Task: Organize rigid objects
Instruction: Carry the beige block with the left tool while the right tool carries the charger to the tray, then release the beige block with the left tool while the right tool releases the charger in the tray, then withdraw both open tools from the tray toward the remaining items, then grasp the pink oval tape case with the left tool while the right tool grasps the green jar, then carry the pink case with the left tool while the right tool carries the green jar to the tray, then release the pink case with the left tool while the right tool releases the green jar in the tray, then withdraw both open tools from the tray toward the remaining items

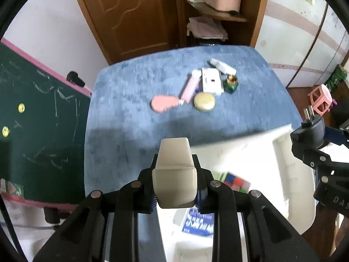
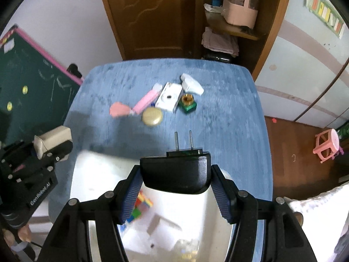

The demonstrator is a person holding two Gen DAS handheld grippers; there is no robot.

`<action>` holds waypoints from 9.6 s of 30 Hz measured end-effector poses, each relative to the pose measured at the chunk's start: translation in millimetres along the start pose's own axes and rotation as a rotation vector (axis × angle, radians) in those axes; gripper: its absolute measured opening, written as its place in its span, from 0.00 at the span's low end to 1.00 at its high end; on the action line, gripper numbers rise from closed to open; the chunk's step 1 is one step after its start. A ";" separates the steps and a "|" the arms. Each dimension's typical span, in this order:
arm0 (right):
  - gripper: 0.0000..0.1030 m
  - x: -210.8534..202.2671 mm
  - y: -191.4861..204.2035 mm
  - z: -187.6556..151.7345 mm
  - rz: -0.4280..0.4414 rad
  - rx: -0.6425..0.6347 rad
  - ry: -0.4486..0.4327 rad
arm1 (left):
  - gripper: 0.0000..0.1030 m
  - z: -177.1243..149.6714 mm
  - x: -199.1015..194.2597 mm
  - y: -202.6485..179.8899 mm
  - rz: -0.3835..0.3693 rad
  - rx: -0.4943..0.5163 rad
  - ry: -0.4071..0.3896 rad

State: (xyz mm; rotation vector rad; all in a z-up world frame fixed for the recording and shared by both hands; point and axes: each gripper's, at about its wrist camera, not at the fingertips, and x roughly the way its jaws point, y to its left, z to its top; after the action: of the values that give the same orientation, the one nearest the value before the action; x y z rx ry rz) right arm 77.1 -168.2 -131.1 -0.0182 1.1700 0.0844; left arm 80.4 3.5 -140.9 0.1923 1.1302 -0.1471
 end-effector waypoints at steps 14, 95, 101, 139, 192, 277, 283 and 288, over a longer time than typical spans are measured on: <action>0.61 20.7 24.3 -89.6 -0.136 -0.082 0.031 | 0.26 -64.5 34.7 -9.9 0.011 0.026 0.080; 0.62 -9.3 -36.0 18.3 -0.166 -0.022 -0.112 | 0.73 41.6 7.0 7.0 0.007 0.220 -0.005; 0.62 -11.3 -55.1 71.5 -0.173 -0.049 -0.159 | 0.73 84.1 24.6 18.1 -0.014 0.284 -0.002; 0.62 240.8 -44.8 131.3 0.154 -0.272 0.156 | 0.74 126.0 245.8 21.7 -0.172 0.648 0.403; 0.41 25.7 -46.7 71.7 0.132 -0.062 -0.122 | 0.54 82.8 -5.7 40.5 -0.078 0.155 -0.098; 0.55 19.2 -53.3 12.0 0.201 0.104 -0.006 | 0.73 26.6 -12.7 -26.5 -0.165 0.280 -0.059; 0.55 7.9 -76.2 63.0 0.199 0.083 -0.045 | 0.73 80.1 -14.1 -11.2 -0.128 0.240 -0.118; 0.55 -0.7 -92.9 117.6 0.194 0.052 -0.091 | 0.73 123.7 -1.3 -2.9 -0.111 0.204 -0.133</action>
State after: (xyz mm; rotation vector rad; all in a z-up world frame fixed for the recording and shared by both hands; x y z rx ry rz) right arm 191.9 -253.9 -87.3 0.1440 1.0804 0.2242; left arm 188.4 -27.4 -88.9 0.2973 0.9934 -0.3692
